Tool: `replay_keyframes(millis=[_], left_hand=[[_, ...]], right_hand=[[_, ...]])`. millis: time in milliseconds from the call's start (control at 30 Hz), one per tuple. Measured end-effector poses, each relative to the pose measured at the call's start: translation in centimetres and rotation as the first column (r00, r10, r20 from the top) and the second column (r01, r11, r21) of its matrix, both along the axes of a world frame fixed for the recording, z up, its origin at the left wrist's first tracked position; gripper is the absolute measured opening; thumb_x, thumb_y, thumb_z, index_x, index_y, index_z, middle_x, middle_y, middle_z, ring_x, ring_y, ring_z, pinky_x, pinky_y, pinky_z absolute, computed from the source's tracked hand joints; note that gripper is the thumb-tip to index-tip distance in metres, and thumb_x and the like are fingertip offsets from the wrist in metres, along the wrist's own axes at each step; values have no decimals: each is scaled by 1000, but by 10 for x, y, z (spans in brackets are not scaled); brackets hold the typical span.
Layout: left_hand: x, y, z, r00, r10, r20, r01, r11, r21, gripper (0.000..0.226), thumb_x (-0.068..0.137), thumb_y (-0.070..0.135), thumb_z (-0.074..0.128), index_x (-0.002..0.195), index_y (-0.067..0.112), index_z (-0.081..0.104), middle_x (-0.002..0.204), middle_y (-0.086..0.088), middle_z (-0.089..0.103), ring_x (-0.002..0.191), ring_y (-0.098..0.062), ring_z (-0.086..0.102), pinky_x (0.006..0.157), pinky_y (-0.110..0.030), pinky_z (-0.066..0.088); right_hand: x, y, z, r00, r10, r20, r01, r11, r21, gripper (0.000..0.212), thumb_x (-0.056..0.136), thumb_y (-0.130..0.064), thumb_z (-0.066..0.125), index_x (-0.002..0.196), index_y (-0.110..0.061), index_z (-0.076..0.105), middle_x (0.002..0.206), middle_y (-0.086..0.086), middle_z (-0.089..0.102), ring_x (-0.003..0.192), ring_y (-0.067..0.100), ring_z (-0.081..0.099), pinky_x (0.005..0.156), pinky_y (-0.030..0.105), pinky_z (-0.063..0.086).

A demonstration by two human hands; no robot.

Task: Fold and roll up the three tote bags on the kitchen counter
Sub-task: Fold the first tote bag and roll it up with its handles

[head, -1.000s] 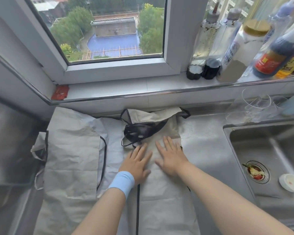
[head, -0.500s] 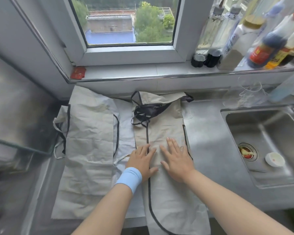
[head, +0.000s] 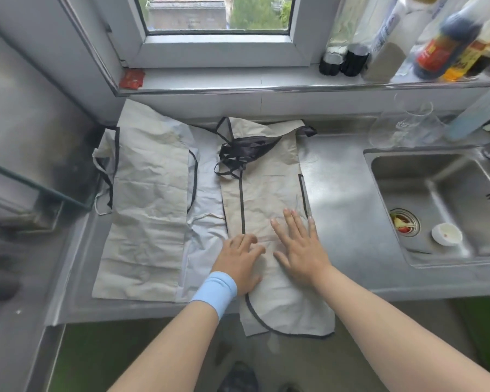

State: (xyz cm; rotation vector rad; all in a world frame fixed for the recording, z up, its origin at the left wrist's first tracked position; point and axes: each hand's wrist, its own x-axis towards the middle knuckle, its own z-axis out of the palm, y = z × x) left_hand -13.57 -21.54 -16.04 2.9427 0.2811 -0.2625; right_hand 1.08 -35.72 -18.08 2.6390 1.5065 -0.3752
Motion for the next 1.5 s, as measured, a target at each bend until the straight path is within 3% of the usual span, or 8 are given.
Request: replay_keyframes(millis=[167, 400, 600, 733, 933, 1100, 1233, 1500], left_hand=[[-22, -43, -5, 999, 42, 12, -41, 998, -38, 37, 77, 39, 56, 110, 24, 55, 111, 0, 50, 104, -27, 50, 86, -34, 39], [-41, -93, 0, 973, 219, -68, -220, 976, -5, 56, 85, 40, 53, 137, 26, 37, 143, -2, 33, 132, -26, 30, 111, -35, 20], [-58, -123, 19, 964, 183, -191, -208, 971, -119, 85, 74, 67, 59, 145, 37, 24, 157, 5, 11, 144, -21, 12, 117, -40, 14], [-62, -129, 41, 961, 162, -223, -202, 965, -170, 107, 59, 65, 73, 145, 36, 18, 153, 6, 16, 138, -20, 23, 109, -41, 31], [-64, -119, 89, 879, 447, -164, -473, 860, -190, 31, 90, 24, 43, 120, 31, 42, 104, -9, 63, 89, -34, 60, 76, -36, 48], [-54, -112, 118, 907, 387, -167, -414, 893, -177, 23, 95, 32, 40, 115, 27, 50, 110, -11, 65, 94, -32, 60, 78, -34, 46], [-52, -121, 135, 911, 362, -199, -409, 860, -307, 60, 69, 72, 58, 112, 31, 46, 104, 5, 63, 89, -21, 59, 77, -35, 49], [-29, -112, 167, 915, 296, -274, -348, 923, -165, 22, 91, 24, 55, 112, 20, 59, 109, -7, 65, 99, -29, 61, 78, -28, 44]], right_hand=[[-15, -72, 3, 939, 341, 45, -344, 932, 117, 62, 81, -40, 49, 139, -18, 49, 161, 16, 23, 145, 36, 28, 110, 53, 34], [-18, -152, 15, 875, 485, 14, -471, 856, -212, 112, 73, -8, 59, 155, -31, -13, 160, 13, -26, 148, 32, -22, 122, 44, -5], [-38, -137, 23, 878, 479, -7, -479, 878, 5, 70, 83, -15, 55, 149, -22, 33, 154, 12, 39, 141, 33, 38, 112, 44, 34], [-48, -131, 56, 928, 270, -256, -219, 953, 210, 53, 95, -29, 33, 148, -27, 40, 144, 0, 52, 134, 23, 46, 111, 35, 35], [-46, -132, 94, 950, 151, -273, -50, 938, 343, 40, 91, -42, 52, 129, -33, 42, 104, -11, 69, 89, 21, 66, 76, 33, 49], [-47, -127, 110, 905, 76, -418, 100, 918, 384, 16, 87, -40, 67, 85, -26, 59, 71, -14, 56, 69, 14, 53, 59, 19, 38], [-37, -120, 131, 817, -46, -575, 315, 871, 378, 45, 99, -42, 54, 69, -8, 50, 62, -3, 48, 59, 17, 42, 56, 30, 31], [-16, -132, 167, 673, 10, -739, 305, 907, 290, 5, 73, -24, 72, 76, -22, 69, 71, -17, 67, 66, 8, 62, 56, 20, 46]])
